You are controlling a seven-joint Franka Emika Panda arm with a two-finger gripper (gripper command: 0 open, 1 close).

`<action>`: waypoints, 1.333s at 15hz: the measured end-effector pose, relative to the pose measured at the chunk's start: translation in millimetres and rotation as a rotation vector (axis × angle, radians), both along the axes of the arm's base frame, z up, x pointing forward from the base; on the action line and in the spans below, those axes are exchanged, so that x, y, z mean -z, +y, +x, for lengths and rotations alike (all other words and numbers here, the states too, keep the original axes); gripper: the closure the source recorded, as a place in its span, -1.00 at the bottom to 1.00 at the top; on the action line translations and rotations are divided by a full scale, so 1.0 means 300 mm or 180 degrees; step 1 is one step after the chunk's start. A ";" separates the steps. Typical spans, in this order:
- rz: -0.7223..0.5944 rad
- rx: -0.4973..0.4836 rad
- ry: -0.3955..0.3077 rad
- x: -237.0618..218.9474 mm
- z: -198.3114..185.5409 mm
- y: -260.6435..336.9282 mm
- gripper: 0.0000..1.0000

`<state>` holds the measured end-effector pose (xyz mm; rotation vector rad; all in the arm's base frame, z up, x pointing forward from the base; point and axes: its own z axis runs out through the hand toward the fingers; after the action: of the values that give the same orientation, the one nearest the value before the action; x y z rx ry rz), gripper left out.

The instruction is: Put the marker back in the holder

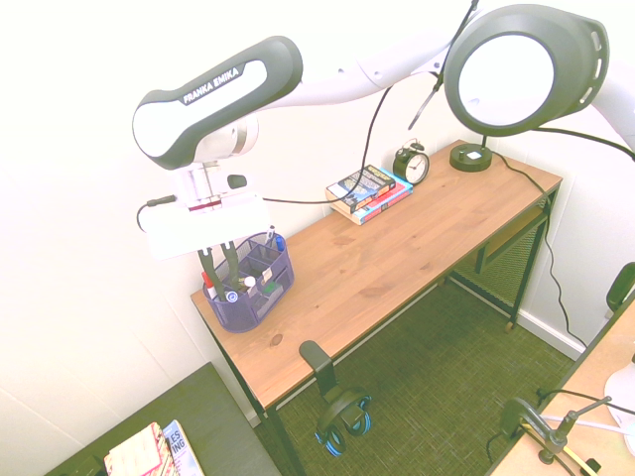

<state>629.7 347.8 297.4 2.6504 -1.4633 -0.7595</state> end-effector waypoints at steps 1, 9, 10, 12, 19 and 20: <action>-0.0019 0.0021 0.0029 0.021 0.005 -0.009 1.00; -0.0001 0.0249 0.0042 0.038 0.070 -0.046 1.00; 0.0010 0.0278 0.0030 0.031 0.080 -0.050 1.00; 0.0021 0.0325 0.0002 0.021 0.097 -0.052 -1.00; -0.0039 0.0409 -0.0076 0.035 0.130 -0.067 -1.00; -0.0049 0.0411 -0.0082 0.034 0.134 -0.072 -1.00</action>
<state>669.8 326.3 287.1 2.5847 -1.6531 -0.7217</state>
